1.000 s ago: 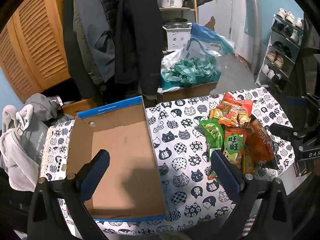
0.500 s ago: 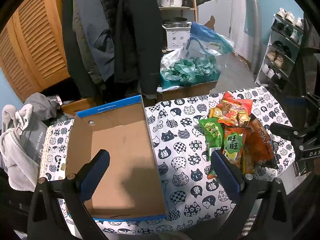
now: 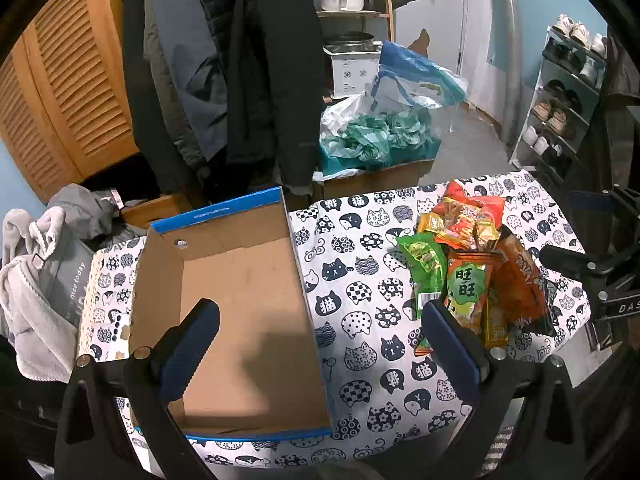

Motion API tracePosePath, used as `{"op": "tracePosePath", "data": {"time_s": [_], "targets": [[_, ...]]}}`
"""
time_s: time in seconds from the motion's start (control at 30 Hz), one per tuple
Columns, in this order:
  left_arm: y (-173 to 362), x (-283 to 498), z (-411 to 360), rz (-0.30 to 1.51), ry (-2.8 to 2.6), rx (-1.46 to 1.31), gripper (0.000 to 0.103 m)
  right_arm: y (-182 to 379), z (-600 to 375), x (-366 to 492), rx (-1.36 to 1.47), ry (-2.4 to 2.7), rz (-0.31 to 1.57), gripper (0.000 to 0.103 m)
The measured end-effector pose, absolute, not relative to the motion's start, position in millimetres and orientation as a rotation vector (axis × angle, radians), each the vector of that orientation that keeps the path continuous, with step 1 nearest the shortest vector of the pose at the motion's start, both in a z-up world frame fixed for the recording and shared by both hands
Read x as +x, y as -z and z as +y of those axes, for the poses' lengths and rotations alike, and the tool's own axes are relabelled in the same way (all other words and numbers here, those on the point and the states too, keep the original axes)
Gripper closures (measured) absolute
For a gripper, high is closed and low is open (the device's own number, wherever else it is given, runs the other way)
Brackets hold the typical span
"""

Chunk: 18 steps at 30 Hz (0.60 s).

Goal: Organize snacks

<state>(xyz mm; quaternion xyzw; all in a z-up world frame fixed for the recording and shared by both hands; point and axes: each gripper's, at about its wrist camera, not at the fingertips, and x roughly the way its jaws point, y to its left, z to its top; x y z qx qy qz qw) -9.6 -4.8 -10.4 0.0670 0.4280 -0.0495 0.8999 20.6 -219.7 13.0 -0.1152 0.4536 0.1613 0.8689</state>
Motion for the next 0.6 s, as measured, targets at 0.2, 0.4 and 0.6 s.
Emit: {"op": "tracePosePath", "data": {"time_s": [0.2,0.4,0.6], "targets": [[14,-14,-7,0.890,0.107,0.138,0.001,-12,-220,20,-0.240,-0.339,0.950,0.004],[14,-13,-7,0.893,0.106,0.139,0.000,-10,-221,19,-0.239,-0.339,0.957,0.004],[16,-4,-12,0.928,0.123,0.143,0.000,-5,-230,21,-0.239,-0.314,0.972,0.004]]}}
